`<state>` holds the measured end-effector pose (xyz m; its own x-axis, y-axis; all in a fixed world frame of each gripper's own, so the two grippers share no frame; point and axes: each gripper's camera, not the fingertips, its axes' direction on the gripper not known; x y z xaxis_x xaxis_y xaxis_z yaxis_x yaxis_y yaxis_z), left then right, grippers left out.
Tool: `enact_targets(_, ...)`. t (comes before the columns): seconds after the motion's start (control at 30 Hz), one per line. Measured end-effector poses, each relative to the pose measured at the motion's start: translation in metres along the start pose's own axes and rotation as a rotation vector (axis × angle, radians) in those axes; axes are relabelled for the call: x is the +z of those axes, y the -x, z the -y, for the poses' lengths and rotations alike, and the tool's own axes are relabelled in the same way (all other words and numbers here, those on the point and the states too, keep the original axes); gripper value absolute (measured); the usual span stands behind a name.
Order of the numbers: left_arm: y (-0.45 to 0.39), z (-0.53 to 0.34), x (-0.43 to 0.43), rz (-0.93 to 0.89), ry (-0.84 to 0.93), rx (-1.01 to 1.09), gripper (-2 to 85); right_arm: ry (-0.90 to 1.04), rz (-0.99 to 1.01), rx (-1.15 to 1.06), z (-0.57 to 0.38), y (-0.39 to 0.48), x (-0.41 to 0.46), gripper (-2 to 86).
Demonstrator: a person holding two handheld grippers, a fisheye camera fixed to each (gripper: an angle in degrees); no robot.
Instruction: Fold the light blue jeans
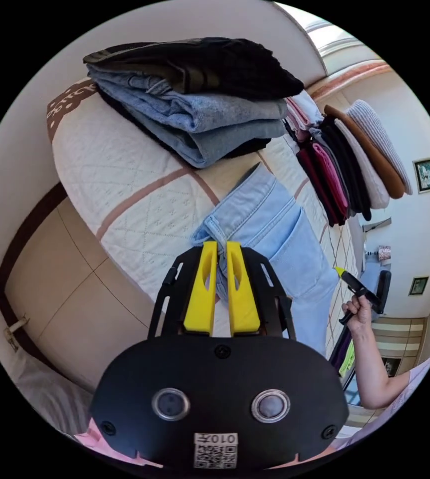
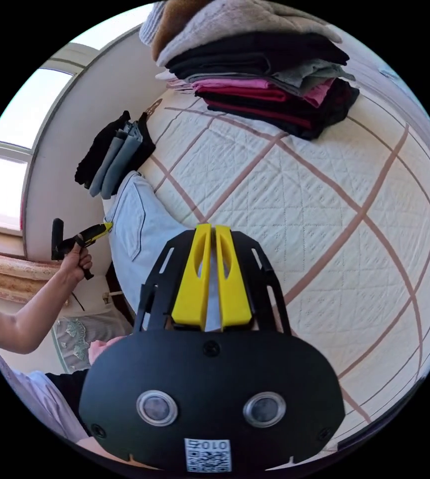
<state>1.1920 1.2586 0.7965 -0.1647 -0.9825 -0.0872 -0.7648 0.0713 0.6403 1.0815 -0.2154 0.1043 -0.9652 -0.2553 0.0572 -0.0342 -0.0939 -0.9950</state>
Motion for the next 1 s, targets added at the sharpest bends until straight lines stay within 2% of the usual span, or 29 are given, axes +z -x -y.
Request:
enact_targets(0.07,0.006,-0.008,0.004,-0.068,-0.050,-0.021,2.7,0.047,-0.033,0.015,-0.003,-0.002,0.022,3.4)
enact_targets(0.17,0.012,-0.016,0.007,-0.148,-0.080,-0.052,3.1,0.023,0.065,0.070,-0.006,-0.014,0.024,2.5)
enact_targets(0.23,0.003,-0.020,0.001,-0.105,-0.095,0.000,3.1,-0.014,0.002,0.078,-0.015,-0.009,0.001,2.2)
enact_targets(0.33,-0.030,-0.029,-0.024,0.067,-0.156,0.135,2.3,-0.135,-0.026,0.076,-0.049,0.005,-0.044,2.1)
enact_targets(0.43,-0.086,-0.038,-0.028,0.192,-0.156,0.407,1.5,-0.192,-0.100,-0.013,-0.100,0.039,-0.070,2.1)
enact_targets(0.5,-0.128,-0.046,0.002,0.227,-0.041,0.630,1.1,-0.164,-0.167,-0.049,-0.133,0.058,-0.069,2.1)
enact_targets(0.6,-0.153,-0.052,0.051,0.261,0.087,0.747,0.6,-0.098,-0.199,-0.012,-0.180,0.069,-0.057,2.3)
enact_targets(0.73,-0.143,-0.044,0.090,0.244,0.162,0.634,0.0,0.038,-0.256,0.026,-0.210,0.059,-0.027,1.8)
enact_targets(0.77,-0.136,-0.041,0.096,0.196,0.165,0.580,-0.1,0.022,-0.249,0.019,-0.213,0.056,-0.027,1.8)
enact_targets(0.9,-0.129,-0.038,0.092,0.062,0.150,0.417,-0.2,0.054,-0.015,0.049,-0.226,0.029,-0.053,2.2)
enact_targets(1.0,-0.164,-0.056,0.079,-0.010,0.083,0.510,-0.2,-0.198,-0.026,0.100,-0.270,0.019,-0.114,2.6)
